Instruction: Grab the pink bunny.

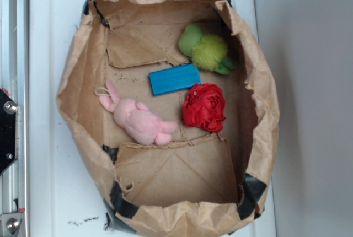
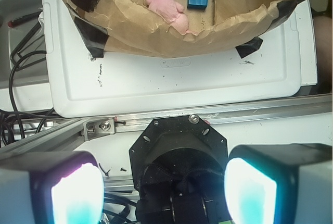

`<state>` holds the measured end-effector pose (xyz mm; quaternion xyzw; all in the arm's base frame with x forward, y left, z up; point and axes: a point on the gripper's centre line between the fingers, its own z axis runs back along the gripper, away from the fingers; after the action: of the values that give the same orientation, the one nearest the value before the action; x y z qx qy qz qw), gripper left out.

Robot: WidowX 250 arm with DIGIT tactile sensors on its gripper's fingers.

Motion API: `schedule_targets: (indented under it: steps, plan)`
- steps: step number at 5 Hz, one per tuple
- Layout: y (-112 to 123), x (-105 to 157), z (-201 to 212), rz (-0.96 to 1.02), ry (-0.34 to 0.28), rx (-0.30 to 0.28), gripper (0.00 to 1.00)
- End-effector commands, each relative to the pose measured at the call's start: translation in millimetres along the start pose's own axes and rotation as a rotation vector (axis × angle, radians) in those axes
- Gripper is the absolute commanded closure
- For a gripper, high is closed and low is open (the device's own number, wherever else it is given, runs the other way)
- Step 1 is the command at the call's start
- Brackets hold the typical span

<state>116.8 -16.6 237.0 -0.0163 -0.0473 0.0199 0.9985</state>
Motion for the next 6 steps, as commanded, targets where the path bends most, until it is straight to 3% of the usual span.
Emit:
schedule_targets:
  steps: [1,2,3,5,6]
  plan:
    - [0,0,0,0.000,0.000,0.000,0.00]
    - [-16,48,-21,0.068,-0.019,0.000,0.00]
    - [-16,97,-37,0.136,-0.002,0.014,0.00]
    - [9,183,-70,0.169,-0.057,0.012,0.00]
    - [37,198,-93,0.201,-0.048,0.034,0.00]
